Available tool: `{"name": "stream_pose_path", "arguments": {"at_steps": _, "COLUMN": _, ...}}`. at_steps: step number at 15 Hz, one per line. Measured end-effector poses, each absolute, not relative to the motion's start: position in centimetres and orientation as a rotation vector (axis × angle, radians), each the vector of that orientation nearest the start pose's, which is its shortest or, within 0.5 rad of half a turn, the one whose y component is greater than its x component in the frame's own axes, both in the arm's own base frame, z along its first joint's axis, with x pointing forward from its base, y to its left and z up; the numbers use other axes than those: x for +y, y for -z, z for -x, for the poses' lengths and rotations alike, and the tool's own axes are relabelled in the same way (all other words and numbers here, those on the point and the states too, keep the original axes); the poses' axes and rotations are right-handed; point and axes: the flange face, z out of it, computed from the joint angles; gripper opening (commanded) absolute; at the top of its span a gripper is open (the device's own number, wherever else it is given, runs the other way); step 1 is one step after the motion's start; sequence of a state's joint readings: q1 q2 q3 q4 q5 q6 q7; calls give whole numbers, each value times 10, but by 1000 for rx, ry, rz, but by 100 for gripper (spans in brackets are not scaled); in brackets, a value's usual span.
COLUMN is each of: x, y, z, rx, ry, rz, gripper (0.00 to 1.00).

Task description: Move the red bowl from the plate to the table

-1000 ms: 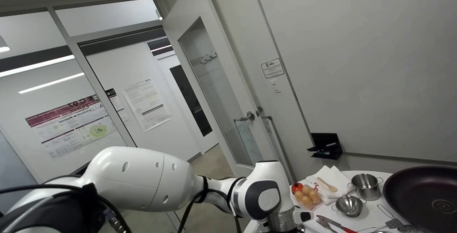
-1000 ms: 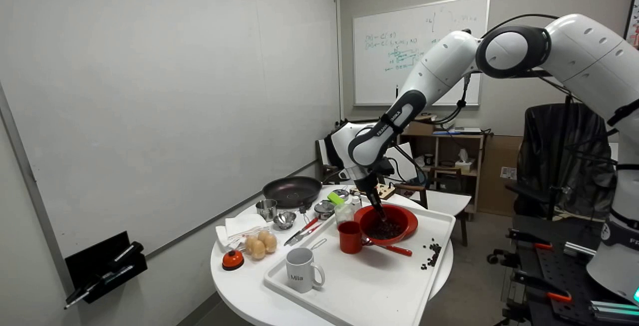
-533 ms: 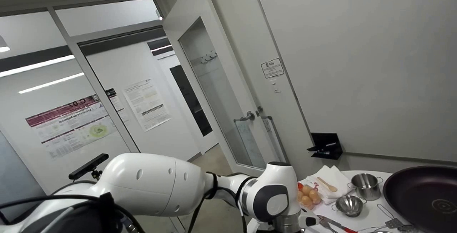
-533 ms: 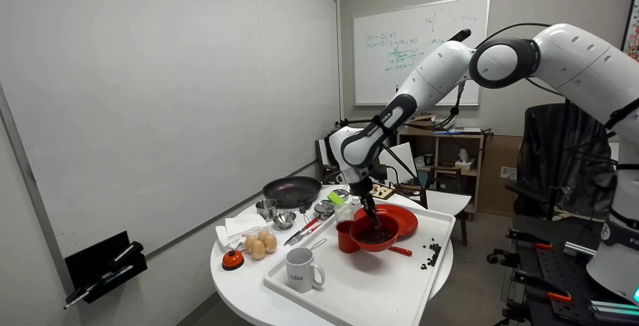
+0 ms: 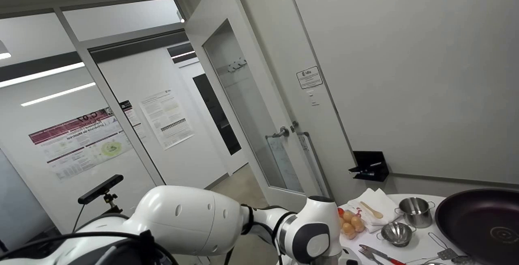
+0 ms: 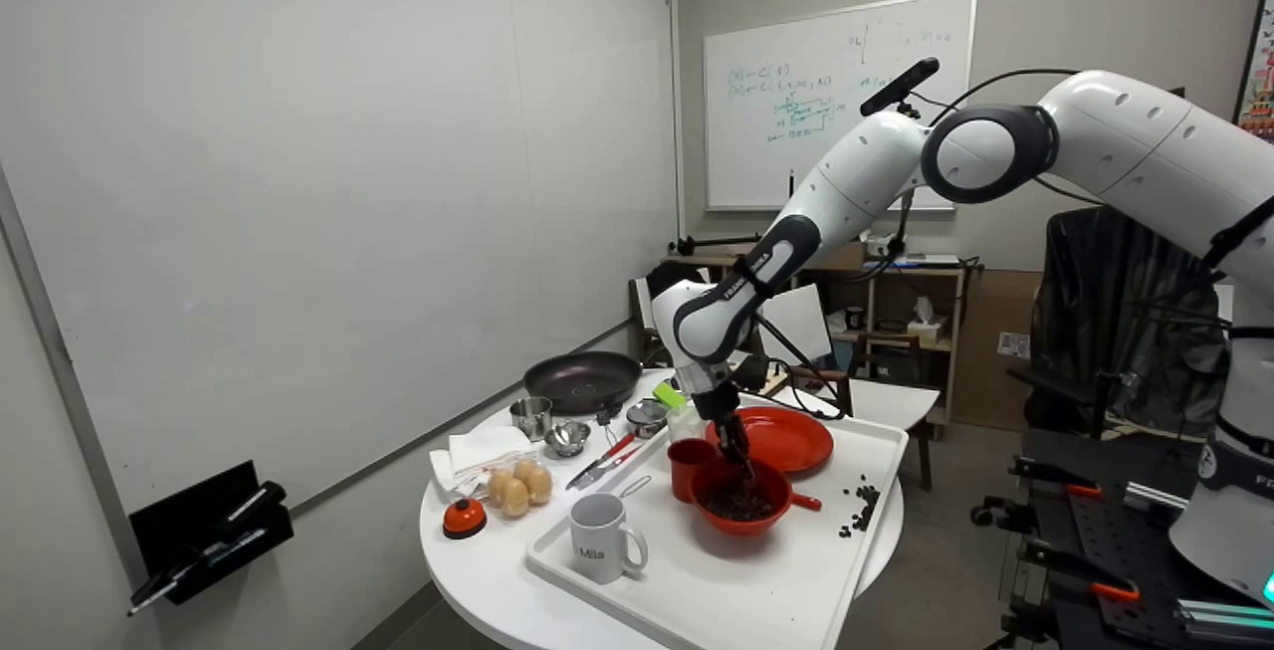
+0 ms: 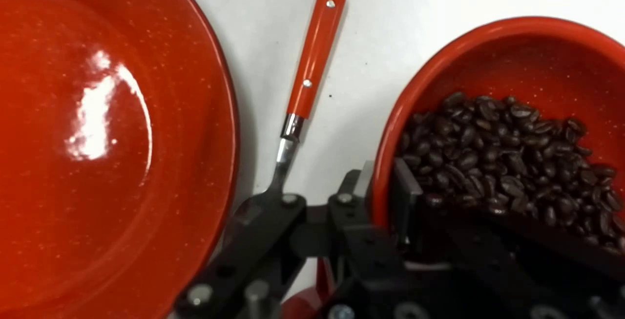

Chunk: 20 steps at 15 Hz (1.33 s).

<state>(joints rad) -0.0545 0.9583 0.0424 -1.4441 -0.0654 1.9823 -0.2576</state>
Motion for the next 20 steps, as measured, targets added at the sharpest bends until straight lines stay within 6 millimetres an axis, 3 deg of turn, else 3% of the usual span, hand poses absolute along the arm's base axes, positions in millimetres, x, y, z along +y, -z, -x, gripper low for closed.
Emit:
{"name": "stream_pose_path", "arguments": {"at_steps": 5, "x": -4, "y": -79, "z": -666, "rx": -387, "ry": -588, "rz": 3036, "gripper": 5}}
{"name": "stream_pose_path", "arguments": {"at_steps": 11, "x": -2, "y": -76, "z": -665, "rx": -385, "ry": -575, "rz": 3041, "gripper": 5}}
{"name": "stream_pose_path", "arguments": {"at_steps": 20, "x": 2, "y": -73, "z": -650, "rx": -416, "ry": -649, "rz": 3026, "gripper": 5}}
